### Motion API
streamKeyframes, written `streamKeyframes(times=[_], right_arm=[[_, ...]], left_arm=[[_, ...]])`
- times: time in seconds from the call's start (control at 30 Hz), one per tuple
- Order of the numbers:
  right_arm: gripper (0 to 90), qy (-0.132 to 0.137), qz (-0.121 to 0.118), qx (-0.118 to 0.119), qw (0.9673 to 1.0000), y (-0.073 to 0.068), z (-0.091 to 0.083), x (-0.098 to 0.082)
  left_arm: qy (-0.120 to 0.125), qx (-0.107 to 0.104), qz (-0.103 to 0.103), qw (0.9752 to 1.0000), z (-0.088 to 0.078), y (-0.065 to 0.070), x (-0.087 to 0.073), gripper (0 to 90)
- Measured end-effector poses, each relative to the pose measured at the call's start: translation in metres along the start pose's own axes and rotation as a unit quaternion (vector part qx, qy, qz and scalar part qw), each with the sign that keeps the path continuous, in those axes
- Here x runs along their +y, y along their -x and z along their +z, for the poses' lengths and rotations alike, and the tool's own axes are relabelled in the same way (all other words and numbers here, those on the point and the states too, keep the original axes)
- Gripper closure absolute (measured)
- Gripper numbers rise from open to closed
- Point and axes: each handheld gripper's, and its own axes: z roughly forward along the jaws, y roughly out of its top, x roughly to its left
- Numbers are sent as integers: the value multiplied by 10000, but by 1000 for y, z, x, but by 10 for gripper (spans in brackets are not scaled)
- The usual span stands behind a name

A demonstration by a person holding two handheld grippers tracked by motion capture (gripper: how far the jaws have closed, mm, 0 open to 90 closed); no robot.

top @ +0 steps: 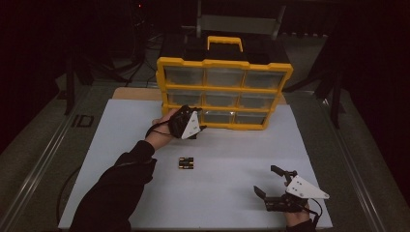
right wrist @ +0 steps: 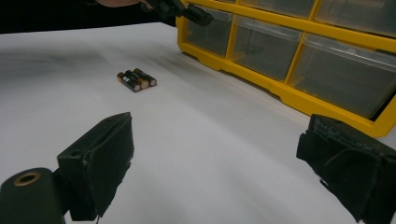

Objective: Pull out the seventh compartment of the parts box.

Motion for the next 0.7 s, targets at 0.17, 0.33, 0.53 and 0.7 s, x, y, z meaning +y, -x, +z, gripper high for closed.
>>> streamKeyframes(times=[0.17, 0.33, 0.53, 0.7], right_arm=[[85, -9, 1, 41, 10000, -1, 1, 0], [85, -12, 5, 43, 10000, -1, 1, 0], [85, -14, 30, 48, 10000, 0, 0, -1], [85, -17, 34, 53, 10000, 0, 0, 0]], left_arm=[[-71, 105, 118, 9999, 7, -1, -4, 422], [-171, 185, 238, 9994, 15, -2, -7, 480], [-322, 433, 614, 9967, 19, 3, -10, 540], [-396, 535, 802, 9946, 22, 7, -10, 551]])
